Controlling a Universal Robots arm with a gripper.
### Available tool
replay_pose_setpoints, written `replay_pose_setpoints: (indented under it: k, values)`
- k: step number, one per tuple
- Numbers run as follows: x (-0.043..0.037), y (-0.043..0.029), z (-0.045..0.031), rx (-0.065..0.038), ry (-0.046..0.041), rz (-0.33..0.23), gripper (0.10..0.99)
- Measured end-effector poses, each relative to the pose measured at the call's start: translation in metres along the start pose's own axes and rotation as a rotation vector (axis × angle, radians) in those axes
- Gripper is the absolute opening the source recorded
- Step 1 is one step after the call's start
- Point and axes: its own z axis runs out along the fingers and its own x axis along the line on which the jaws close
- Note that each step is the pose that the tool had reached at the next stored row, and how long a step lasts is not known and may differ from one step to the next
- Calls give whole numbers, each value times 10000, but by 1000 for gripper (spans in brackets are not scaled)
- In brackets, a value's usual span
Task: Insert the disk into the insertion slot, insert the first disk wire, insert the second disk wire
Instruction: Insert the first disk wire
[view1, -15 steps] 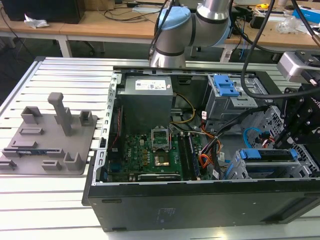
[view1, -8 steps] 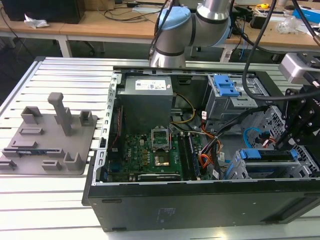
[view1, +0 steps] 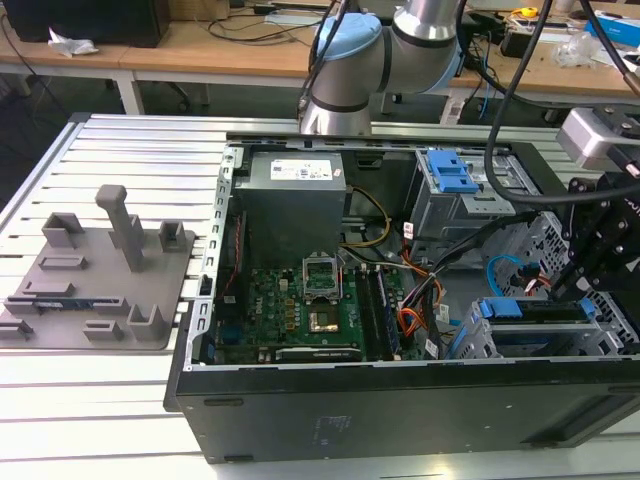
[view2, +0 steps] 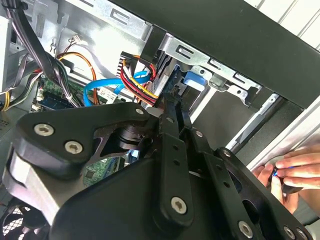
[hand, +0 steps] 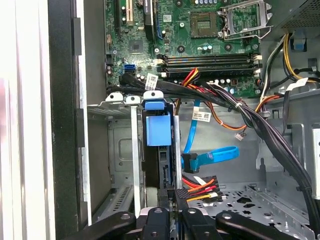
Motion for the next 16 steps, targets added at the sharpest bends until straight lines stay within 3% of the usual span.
replay_pose_setpoints:
  k: [16]
  values:
    - [2,-3,61,0,0,-1,165]
